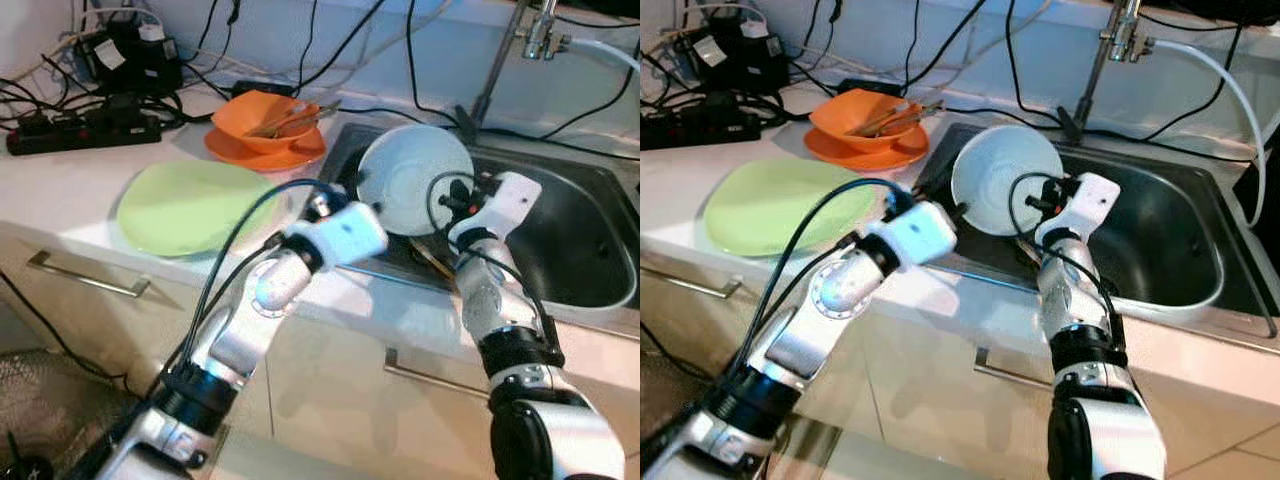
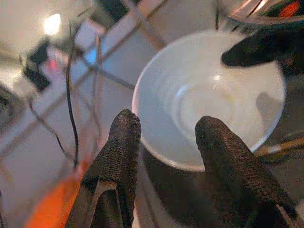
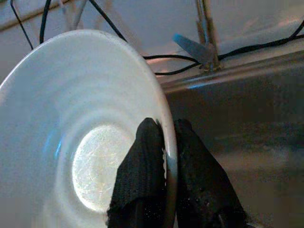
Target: Kitchen organization
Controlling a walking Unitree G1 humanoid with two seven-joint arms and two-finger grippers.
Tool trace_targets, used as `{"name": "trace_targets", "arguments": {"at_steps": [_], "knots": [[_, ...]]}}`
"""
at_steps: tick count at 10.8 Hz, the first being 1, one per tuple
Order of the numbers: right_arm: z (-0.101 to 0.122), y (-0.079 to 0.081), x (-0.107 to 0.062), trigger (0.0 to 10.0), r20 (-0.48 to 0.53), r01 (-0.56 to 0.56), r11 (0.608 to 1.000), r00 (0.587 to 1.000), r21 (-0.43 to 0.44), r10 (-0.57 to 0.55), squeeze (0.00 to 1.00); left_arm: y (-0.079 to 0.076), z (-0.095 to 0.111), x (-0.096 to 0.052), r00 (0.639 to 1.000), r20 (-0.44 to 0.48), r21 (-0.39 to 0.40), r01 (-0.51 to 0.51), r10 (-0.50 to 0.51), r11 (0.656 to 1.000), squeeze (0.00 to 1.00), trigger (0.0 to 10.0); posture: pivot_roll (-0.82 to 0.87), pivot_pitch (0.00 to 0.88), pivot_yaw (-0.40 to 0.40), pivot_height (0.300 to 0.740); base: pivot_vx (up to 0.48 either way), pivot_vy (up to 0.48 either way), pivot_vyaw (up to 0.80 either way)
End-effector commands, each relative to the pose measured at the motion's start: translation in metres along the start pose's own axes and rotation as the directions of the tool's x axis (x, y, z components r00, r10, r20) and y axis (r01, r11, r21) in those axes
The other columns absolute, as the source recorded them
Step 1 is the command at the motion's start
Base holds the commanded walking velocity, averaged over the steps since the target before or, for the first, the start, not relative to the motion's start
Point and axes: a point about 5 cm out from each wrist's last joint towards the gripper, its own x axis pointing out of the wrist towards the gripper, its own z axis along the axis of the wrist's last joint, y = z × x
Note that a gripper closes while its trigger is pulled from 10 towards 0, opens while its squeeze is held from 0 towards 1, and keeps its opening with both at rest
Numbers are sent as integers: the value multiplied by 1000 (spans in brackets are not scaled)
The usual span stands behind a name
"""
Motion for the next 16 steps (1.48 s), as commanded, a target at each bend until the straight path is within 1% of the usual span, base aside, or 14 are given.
{"name": "trace_targets", "arguments": {"at_steps": [1, 2, 3, 4, 5, 7, 8, 9, 11, 14, 15, 16], "knots": [[8, 0, 4, 10000, 34, -12, 999, 999, -46, 14, 0, -5, -7, 0, 999, -47, -102, 14, -19, 995, 0, 10000, 231, 0, -60, 740, 0, 0, 0], [3, -4, 3, 10000, 13, -11, 997, 1000, -77, 13, 0, -11, -11, 0, 996, -79, -253, 8, -29, 967, 0, 10000, 234, 0, -60, 740, 0, 0, 0], [-1, -7, 3, 10000, -4, -11, 994, 1000, -111, 10, 0, -14, -14, -1, 992, -121, -389, -16, -34, 921, 0, 10000, 233, 0, -59, 740, 0, 0, 0], [-3, -7, 4, 10000, -22, -14, 991, 1000, -134, 12, 0, -18, -19, -2, 984, -164, -486, -16, -74, 874, 0, 10000, 229, 0, -59, 740, 0, 0, 0], [-5, -4, 6, 10000, -35, -23, 985, 999, -169, 17, 0, -24, -23, -3, 971, -186, -511, 37, -153, 859, 0, 10000, 230, 0, -59, 740, 0, 0, 0], [-10, 5, 8, 10000, -75, -68, 968, 996, -241, 52, 0, -29, -26, -8, 946, -243, -542, 52, -216, 839, 0, 10000, 234, 0, -60, 740, 0, 0, 0], [-15, 13, 8, 10000, -107, -107, 959, 991, -263, 82, 0, -32, -26, -10, 933, -257, -578, 62, -254, 813, 0, 10000, 244, 0, -64, 740, 0, 0, 0], [-19, 19, 8, 10000, -133, -136, 949, 986, -284, 102, 0, -31, -27, -11, 923, -277, -590, 55, -266, 806, 0, 10000, 249, 0, -67, 740, 0, 0, 0], [-23, 25, 8, 10000, -155, -156, 940, 981, -302, 113, 0, -29, -32, -15, 904, -330, -582, 31, -271, 812, 0, 10000, 253, 0, -68, 740, 0, 0, 0], [-30, 26, 6, 10000, -196, -178, 934, 973, -310, 121, 0, -29, -35, -18, 888, -360, -579, 27, -286, 815, 0, 10000, 254, 0, -67, 740, 0, 0, 0], [-34, 26, 4, 10000, -211, -183, 933, 970, -310, 121, 675, -29, -35, -19, 885, -365, -580, 27, -289, 814, 0, 10000, 257, 0, -67, 740, 0, 0, 0], [-37, 26, 3, 10000, -223, -190, 933, 967, -306, 123, 973, -29, -35, -20, 884, -368, -580, 26, -290, 814, 0, 10000, 257, 0, -66, 740, 0, 0, 0]]}}
